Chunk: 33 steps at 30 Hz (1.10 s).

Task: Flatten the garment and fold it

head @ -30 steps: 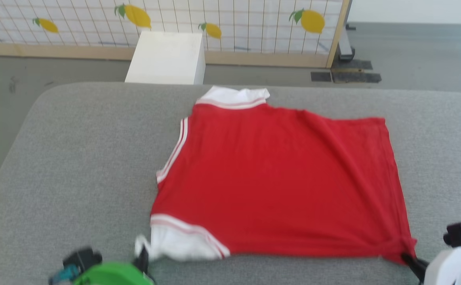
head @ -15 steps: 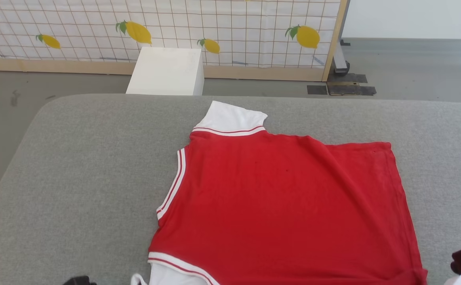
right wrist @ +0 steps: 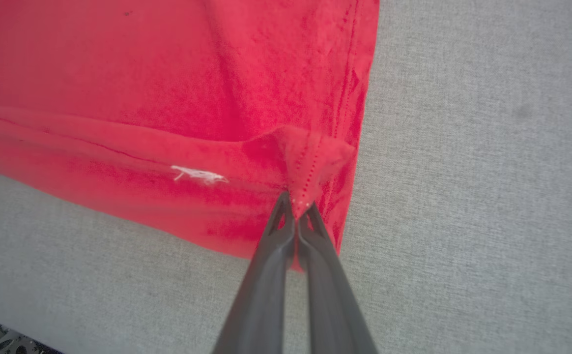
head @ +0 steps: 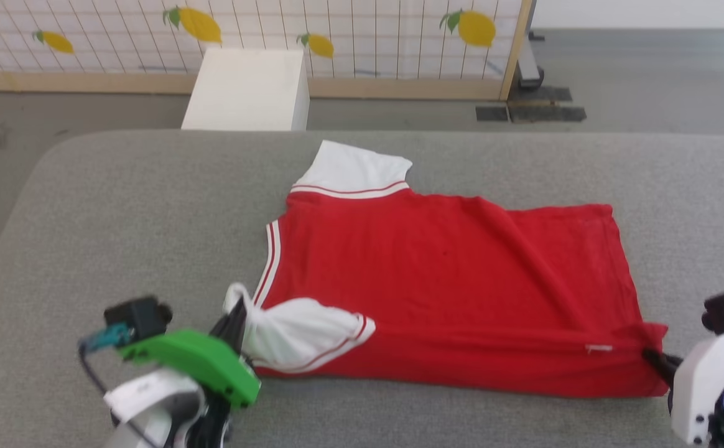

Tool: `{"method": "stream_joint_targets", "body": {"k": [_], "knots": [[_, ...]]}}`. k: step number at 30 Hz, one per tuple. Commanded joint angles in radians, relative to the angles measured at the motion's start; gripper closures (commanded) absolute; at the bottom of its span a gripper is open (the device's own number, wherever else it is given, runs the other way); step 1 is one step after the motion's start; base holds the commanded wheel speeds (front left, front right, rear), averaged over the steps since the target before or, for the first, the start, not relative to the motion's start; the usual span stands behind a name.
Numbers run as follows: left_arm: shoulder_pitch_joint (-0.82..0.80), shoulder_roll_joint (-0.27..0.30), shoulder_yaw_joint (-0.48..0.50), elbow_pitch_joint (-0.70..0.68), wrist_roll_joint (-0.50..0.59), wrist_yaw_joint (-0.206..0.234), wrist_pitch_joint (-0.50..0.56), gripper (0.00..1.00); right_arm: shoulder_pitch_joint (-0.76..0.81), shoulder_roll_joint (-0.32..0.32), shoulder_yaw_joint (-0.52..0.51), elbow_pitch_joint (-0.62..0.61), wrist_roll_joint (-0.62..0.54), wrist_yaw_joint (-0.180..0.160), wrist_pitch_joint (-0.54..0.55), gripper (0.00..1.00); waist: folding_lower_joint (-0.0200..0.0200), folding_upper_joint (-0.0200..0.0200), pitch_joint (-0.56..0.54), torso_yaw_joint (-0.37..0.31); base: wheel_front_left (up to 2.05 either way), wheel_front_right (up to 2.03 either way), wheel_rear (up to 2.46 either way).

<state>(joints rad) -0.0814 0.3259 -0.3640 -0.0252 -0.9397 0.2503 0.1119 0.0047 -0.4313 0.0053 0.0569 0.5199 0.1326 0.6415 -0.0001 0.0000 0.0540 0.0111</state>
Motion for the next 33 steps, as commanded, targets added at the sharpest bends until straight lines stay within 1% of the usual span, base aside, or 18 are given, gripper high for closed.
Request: {"method": "stream_joint_targets", "body": {"k": [1,4,7,14,18,21,22,23,24,25,26,30,31,33], "knots": [[-0.046,0.006,-0.009,0.018,0.026,0.002,0.005,1.0,-0.034,-0.005,0.006,0.004,-0.007,-0.002,0.018,1.0,0.0001,0.0,0.038,-0.001,0.0,0.0,0.0],[-0.128,-0.006,-0.028,0.067,0.052,-0.009,0.006,1.0,-0.089,-0.015,0.014,0.025,-0.023,-0.002,0.051,1.0,0.0001,0.0,0.084,0.001,0.0,0.0,0.0],[-0.216,-0.03,-0.042,0.134,0.075,-0.026,-0.009,1.0,-0.147,-0.025,0.021,0.054,-0.03,-0.002,0.077,1.0,0.0001,0.0,0.14,0.007,0.0,0.0,0.0],[-0.382,-0.084,-0.066,0.315,0.114,-0.073,-0.063,1.0,-0.256,-0.053,0.062,0.113,-0.026,-0.002,0.094,1.0,0.0001,0.0,0.256,0.012,0.0,0.0,0.0],[-0.437,-0.105,-0.081,0.427,0.126,-0.09,-0.074,1.0,-0.292,-0.065,0.108,0.145,-0.007,-0.002,0.1,1.0,0.0001,0.0,0.283,0.01,0.0,0.0,0.0],[-0.46,-0.119,-0.092,0.503,0.126,-0.102,-0.071,1.0,-0.305,-0.07,0.133,0.17,0.008,-0.002,0.108,1.0,0.0001,0.0,0.284,0.01,0.0,0.0,0.0],[-0.467,-0.127,-0.09,0.527,0.12,-0.106,-0.073,1.0,-0.309,-0.07,0.136,0.176,0.012,-0.002,0.103,0.76,0.0001,0.0,0.28,0.01,0.0,0.0,0.0],[-0.472,-0.132,-0.09,0.546,0.117,-0.109,-0.074,1.0,-0.311,-0.069,0.136,0.18,0.016,-0.002,0.094,0.21,0.0001,0.0,0.275,0.011,0.0,0.0,0.0],[-0.478,-0.136,-0.089,0.568,0.116,-0.113,-0.081,1.0,-0.312,-0.067,0.136,0.186,0.02,-0.002,0.085,0.0,0.0001,0.0,0.265,0.012,0.0,0.0,0.0],[-0.482,-0.138,-0.087,0.582,0.114,-0.116,-0.084,0.71,-0.31,-0.065,0.135,0.19,0.025,-0.002,0.08,0.0,0.0001,0.0,0.258,0.011,0.0,0.0,0.0],[-0.487,-0.14,-0.085,0.595,0.113,-0.121,-0.096,0.0,-0.308,-0.063,0.129,0.194,0.03,-0.002,0.067,0.0,0.0001,0.0,0.243,0.013,0.0,0.0,0.0],[-0.494,-0.123,-0.071,0.61,0.125,-0.129,-0.156,0.0,-0.285,-0.05,0.085,0.188,0.049,-0.002,0.017,0.0,0.0001,0.0,0.183,0.017,0.0,0.0,0.0],[-0.481,-0.108,-0.06,0.599,0.128,-0.127,-0.181,0.0,-0.261,-0.039,0.057,0.176,0.056,-0.002,-0.002,0.0,0.0001,0.0,0.147,0.019,0.0,0.0,0.0],[-0.459,-0.08,-0.064,0.58,0.146,-0.112,-0.189,0.0,-0.23,-0.03,0.026,0.156,0.059,-0.002,-0.013,0.0,0.0001,0.0,0.119,0.021,0.0,0.0,0.0]]}}
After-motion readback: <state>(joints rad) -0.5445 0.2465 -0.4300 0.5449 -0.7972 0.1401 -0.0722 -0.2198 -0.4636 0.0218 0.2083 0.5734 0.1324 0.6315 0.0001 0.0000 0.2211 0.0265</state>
